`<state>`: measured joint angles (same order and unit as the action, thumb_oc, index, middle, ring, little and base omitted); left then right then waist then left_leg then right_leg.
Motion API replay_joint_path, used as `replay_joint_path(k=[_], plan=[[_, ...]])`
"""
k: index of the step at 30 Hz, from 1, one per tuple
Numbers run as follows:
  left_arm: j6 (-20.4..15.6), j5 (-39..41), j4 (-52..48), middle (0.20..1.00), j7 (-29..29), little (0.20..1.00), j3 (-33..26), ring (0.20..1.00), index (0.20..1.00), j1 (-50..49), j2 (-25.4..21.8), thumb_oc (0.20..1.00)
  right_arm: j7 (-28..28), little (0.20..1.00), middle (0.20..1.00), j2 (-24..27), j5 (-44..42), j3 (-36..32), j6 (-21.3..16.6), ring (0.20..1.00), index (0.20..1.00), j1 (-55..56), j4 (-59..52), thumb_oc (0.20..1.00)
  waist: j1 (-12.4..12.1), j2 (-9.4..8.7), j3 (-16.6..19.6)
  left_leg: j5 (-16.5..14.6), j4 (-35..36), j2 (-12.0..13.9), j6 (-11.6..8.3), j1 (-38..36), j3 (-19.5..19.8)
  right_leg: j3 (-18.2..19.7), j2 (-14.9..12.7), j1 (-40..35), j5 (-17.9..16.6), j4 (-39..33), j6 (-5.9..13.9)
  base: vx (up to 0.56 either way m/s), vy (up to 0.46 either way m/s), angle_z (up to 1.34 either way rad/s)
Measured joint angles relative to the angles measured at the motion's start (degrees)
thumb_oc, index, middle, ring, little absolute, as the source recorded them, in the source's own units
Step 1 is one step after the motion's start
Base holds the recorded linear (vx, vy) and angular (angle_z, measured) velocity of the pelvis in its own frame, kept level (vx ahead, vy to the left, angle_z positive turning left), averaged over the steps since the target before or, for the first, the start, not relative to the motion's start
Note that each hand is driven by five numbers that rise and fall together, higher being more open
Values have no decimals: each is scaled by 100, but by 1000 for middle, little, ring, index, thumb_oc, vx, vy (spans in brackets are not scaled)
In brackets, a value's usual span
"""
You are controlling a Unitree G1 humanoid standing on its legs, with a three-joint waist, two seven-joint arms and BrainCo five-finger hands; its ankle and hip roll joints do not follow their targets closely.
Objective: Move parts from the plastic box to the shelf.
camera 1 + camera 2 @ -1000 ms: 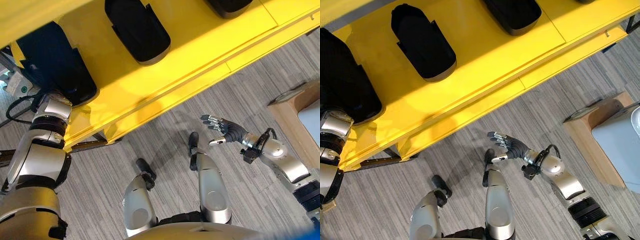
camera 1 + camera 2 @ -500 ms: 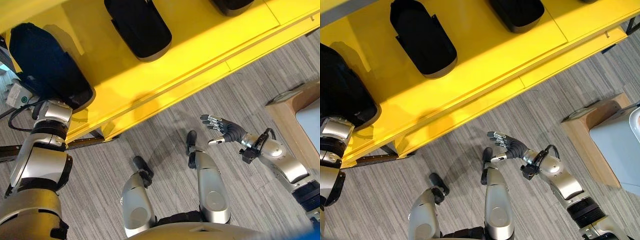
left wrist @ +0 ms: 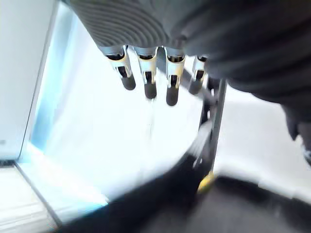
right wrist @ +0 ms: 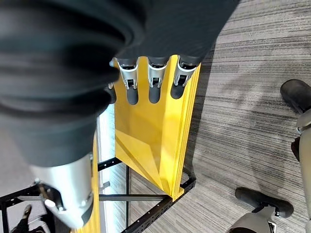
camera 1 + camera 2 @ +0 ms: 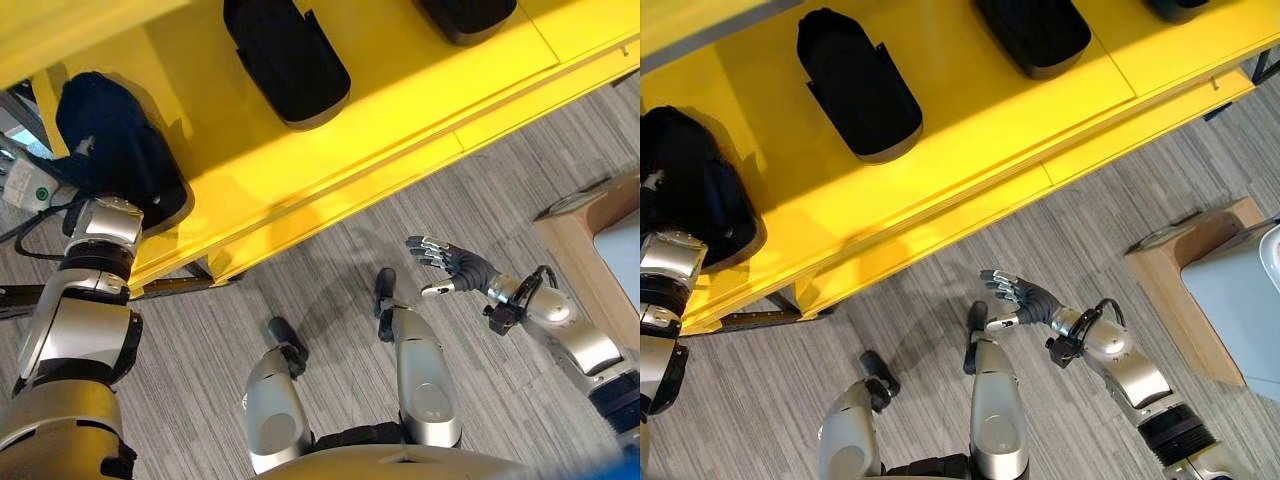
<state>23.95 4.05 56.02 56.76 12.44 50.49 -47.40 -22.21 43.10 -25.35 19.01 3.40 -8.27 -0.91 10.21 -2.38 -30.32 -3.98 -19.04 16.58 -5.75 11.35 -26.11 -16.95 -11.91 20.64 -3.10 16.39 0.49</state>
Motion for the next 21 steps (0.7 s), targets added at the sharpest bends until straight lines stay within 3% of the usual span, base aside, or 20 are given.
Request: replay_joint_path(k=[5,9,14,17,18,19,21], plan=[[-548,48,-312,1000,590,1000,-177,1000,1000,130,-436,1000,-42,1000,1000,1,25,-59,-1,1000,1000,84,-1,1000,5,12,14,3,84,-55,-2,-230,-16,0,-18,-209,2,-41,3,29,-5,1],[-914,339,-361,1000,546,1000,-309,1000,1000,204,-509,1000,-183,1000,1000,0,33,-177,0,1000,1000,337,-38,1000,6,116,173,3,169,-68,-10,-341,-16,-28,-3,-337,-5,-140,14,8,-22,1],[-1800,754,-803,1000,347,1000,-461,1000,1000,-224,-446,1000,-230,1000,1000,-53,117,-235,-15,1000,1000,765,-54,1000,13,262,570,93,463,-103,-59,-569,-22,-87,94,-555,-14,-328,19,17,-80,2],[-2360,965,-1169,1000,-229,1000,-722,1000,1000,-842,0,1000,-228,1000,1000,-253,257,-283,-72,1000,1000,1111,-62,1000,-32,347,803,207,811,-122,-120,-981,-35,-152,183,-935,-18,-543,35,14,-137,3],[-2603,993,-1673,1000,-532,1000,-801,1000,1000,-1450,309,1000,-228,1000,1000,-366,289,-302,-110,1000,1000,1334,-113,1000,-48,412,1017,252,1004,-134,-147,-1057,-42,-195,202,-1037,-25,-690,52,-1,-127,1],[-2637,990,-1733,1000,-561,1000,-805,1000,1000,-1523,352,1000,-228,1000,1000,-380,296,-306,-118,1000,1000,1368,-127,1000,-49,421,1040,258,1022,-138,-149,-1064,-41,-201,204,-1047,-27,-707,53,-8,-128,9],[-3008,846,-3070,1000,-1160,1000,-913,1000,1000,-2883,1242,1000,-260,1000,1000,-533,396,-413,-232,1000,1000,1879,-527,1000,-78,501,1172,387,1329,-201,-155,-1338,-31,-292,241,-1316,-83,-952,110,-23,-114,12]])
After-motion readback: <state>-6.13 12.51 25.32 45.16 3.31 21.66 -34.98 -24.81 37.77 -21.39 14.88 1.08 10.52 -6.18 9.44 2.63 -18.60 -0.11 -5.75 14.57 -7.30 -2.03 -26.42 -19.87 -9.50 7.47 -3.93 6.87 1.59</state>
